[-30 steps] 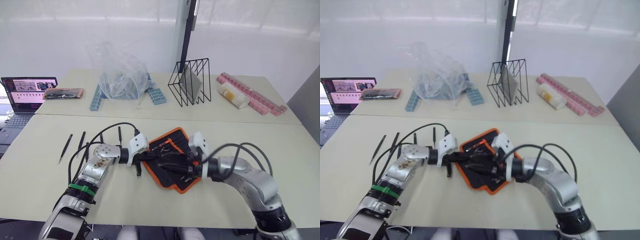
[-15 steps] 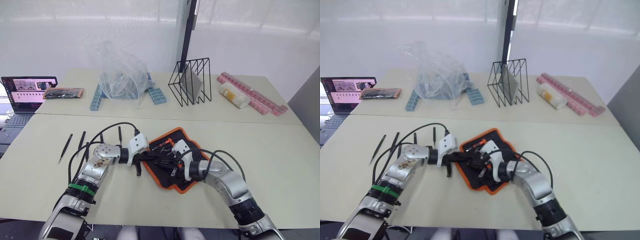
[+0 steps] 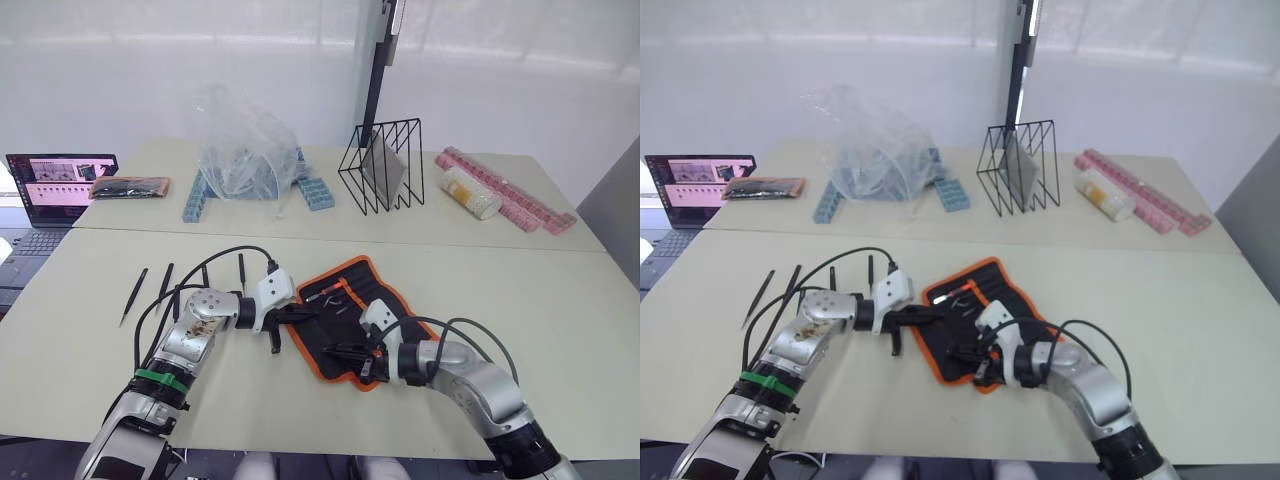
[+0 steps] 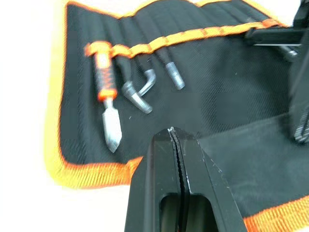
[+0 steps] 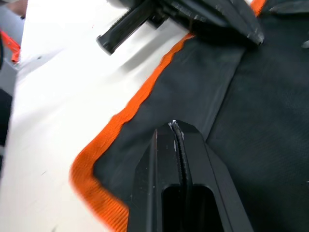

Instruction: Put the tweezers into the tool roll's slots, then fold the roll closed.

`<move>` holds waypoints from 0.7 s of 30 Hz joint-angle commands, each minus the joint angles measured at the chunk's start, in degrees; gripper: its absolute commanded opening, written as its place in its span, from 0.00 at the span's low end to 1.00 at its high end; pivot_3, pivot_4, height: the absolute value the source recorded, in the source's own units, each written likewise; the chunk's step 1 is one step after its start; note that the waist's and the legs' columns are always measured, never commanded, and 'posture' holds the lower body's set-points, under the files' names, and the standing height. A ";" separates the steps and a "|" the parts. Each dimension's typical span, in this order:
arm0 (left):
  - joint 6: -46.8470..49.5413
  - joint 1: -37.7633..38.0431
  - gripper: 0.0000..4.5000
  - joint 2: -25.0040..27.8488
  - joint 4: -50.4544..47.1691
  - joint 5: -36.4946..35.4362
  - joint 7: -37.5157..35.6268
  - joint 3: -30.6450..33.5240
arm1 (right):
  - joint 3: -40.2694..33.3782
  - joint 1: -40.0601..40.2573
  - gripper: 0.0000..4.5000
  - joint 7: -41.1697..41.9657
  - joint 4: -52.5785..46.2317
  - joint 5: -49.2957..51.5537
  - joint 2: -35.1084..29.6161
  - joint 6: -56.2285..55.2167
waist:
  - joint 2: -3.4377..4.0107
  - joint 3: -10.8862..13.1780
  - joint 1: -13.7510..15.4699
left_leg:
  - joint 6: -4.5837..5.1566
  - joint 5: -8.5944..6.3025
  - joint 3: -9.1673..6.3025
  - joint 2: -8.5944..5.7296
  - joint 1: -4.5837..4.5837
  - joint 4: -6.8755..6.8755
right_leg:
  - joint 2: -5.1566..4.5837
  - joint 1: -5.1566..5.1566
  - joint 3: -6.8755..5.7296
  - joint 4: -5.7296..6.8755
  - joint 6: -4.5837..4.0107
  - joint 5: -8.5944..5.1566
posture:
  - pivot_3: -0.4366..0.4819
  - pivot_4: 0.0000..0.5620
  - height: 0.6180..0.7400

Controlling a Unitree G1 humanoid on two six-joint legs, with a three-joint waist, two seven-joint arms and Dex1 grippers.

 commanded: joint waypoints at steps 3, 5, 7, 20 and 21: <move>0.50 1.06 0.00 1.42 1.32 2.19 0.27 -0.37 | 0.88 6.51 0.01 -0.06 -2.45 0.34 -5.12 5.24 | 0.01 -0.01 0.78 | 0.02 -0.01 -0.03 -0.03 0.01 0.00 | 0.00 0.13 0.01 -0.11 0.04 -0.02 | 0.48 0.27 0.84; 0.42 0.94 0.00 1.39 1.50 2.26 0.25 -0.45 | 0.72 7.07 0.01 -0.60 -2.92 0.15 -5.74 5.18 | 0.01 -0.01 0.84 | 0.02 -0.01 -0.09 -0.08 0.09 0.00 | 0.00 0.33 0.02 -0.22 0.05 -0.03 | 0.48 0.27 0.84; 0.35 0.81 0.00 1.28 1.65 2.40 0.18 -0.50 | 0.51 7.26 0.01 -1.09 -3.11 0.16 -5.81 5.26 | 0.01 -0.01 0.85 | 0.02 -0.01 -0.17 -0.14 0.25 0.00 | 0.00 0.60 0.04 -0.35 0.11 -0.06 | 0.48 0.27 0.84; -0.30 -0.09 0.00 0.66 2.65 2.72 -0.26 -0.80 | -1.47 5.32 0.01 0.60 -6.49 1.17 -3.75 -3.62 | 0.01 -0.01 0.74 | 0.03 -0.02 -0.31 -0.25 0.25 0.00 | 0.01 0.71 0.12 -0.39 0.25 -0.14 | 0.48 0.27 0.84; -0.37 -0.17 0.00 0.63 2.75 2.75 -0.29 -0.81 | -1.91 4.96 0.01 0.56 -6.72 1.48 -3.35 -4.07 | 0.01 0.00 0.72 | 0.03 -0.02 -0.30 -0.26 0.24 0.00 | 0.01 0.70 0.12 -0.38 0.27 -0.15 | 0.48 0.27 0.84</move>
